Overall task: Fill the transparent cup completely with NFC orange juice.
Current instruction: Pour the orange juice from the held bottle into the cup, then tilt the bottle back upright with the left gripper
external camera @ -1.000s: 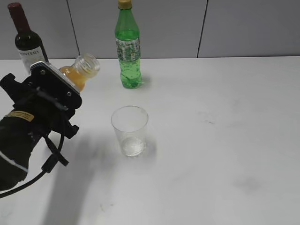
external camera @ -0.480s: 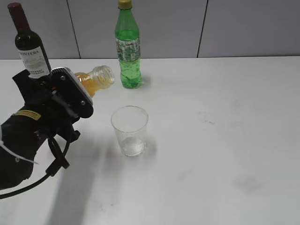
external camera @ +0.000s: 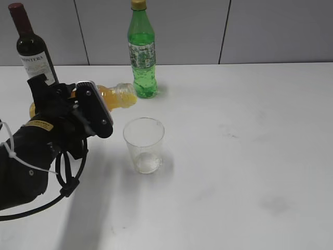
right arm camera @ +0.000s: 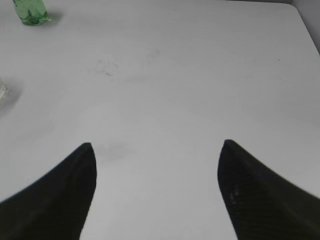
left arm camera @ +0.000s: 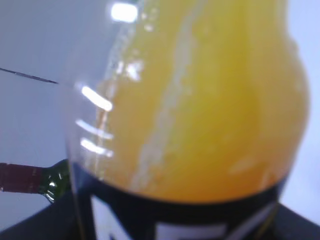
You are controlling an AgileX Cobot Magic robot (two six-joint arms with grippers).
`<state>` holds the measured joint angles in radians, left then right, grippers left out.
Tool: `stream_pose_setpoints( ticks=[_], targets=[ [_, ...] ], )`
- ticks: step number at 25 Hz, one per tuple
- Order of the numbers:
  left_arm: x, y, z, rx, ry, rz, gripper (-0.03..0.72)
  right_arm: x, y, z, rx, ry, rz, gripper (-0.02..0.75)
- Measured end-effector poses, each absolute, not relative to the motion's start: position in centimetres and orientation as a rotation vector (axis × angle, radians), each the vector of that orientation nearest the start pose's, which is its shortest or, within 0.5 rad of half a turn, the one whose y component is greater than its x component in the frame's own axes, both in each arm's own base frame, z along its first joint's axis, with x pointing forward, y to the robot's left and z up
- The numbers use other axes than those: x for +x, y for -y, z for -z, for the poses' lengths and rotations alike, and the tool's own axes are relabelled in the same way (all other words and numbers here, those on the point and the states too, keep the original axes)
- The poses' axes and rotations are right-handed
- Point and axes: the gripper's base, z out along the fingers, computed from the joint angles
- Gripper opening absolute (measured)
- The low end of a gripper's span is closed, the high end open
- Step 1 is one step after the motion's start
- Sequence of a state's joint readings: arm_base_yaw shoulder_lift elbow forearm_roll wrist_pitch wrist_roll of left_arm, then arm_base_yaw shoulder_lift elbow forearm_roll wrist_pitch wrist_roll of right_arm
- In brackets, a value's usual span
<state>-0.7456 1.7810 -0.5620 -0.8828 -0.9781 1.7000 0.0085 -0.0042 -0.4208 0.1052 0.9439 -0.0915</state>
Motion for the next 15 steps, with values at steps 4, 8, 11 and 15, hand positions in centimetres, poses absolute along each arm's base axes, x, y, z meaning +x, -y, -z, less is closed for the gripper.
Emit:
stream_pose_setpoints(
  ticks=[4, 8, 11, 15],
  targets=[
    [25.14, 15.15, -14.67, 1.263, -1.518, -0.949, 0.463, 0.76, -0.78, -26.47, -0.093, -1.997, -0.072, 0.587],
    [25.15, 14.82, -14.73, 1.266, -1.523, -1.000, 0.463, 0.76, -0.78, -26.47, -0.093, -1.997, -0.072, 0.587],
    [25.15, 14.75, -14.74, 1.273, -1.521, -1.015, 0.463, 0.76, -0.78, -26.47, -0.093, -1.997, -0.072, 0.587],
    [25.15, 14.75, -14.75, 1.296, -1.507, -1.034, 0.463, 0.76, -0.78, -26.47, -0.093, -1.997, -0.072, 0.587]
  ],
)
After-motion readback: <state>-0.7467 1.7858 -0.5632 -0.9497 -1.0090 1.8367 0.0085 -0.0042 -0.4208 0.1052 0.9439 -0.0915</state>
